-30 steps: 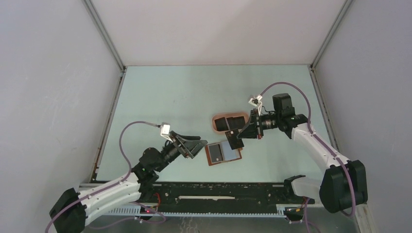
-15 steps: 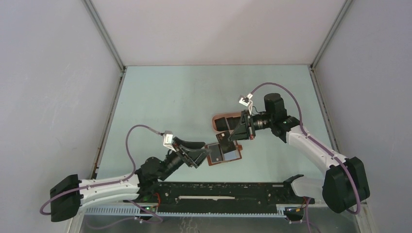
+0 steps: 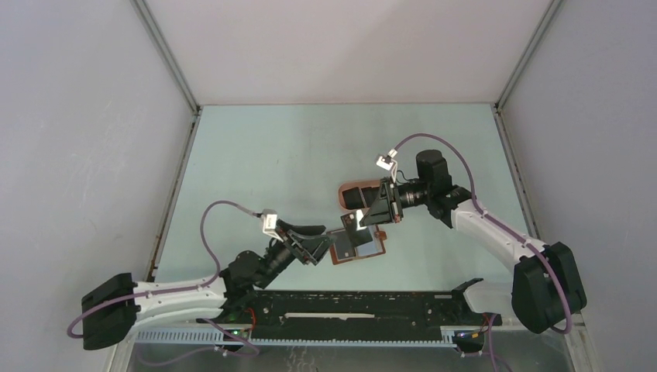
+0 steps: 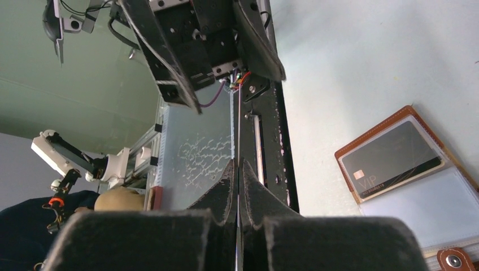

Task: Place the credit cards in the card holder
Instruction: Insert the credit card into the card holder.

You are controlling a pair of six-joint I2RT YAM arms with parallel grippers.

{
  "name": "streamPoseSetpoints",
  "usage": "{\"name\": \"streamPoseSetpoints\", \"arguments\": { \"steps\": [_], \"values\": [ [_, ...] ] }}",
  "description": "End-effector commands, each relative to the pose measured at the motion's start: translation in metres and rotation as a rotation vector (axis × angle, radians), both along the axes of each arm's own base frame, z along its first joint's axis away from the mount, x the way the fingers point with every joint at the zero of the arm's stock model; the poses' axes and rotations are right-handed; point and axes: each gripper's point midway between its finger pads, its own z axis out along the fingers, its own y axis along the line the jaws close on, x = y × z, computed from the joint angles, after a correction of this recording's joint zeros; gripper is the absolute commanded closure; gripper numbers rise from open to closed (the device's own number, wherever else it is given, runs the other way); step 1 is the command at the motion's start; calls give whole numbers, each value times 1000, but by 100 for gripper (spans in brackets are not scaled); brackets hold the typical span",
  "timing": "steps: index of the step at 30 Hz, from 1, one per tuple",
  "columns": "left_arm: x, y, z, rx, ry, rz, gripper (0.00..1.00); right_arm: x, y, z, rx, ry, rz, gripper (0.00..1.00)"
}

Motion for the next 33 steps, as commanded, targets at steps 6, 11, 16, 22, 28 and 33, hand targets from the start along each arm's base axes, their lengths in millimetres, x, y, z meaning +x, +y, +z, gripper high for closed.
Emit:
{"name": "streamPoseSetpoints", "arguments": {
  "steps": [6,11,16,22,28,33],
  "values": [
    [5,-23,37,-102,-62,-61,35,4,6,-2,18,36,17,100],
    [1,-37,43,-128,-75,-153,46,4,12,-6,17,65,33,100],
    [3,-35,38,-162,-64,-177,58,5,17,-16,-2,89,51,100],
    [5,-34,30,-147,-42,-220,74,-5,26,-23,-40,48,99,100],
    [-1,-34,27,-142,-37,-269,100,-3,24,-23,-55,-3,77,100],
    [-11,-32,27,-138,-51,-314,100,-4,22,-21,-50,-26,81,100]
  ]
}}
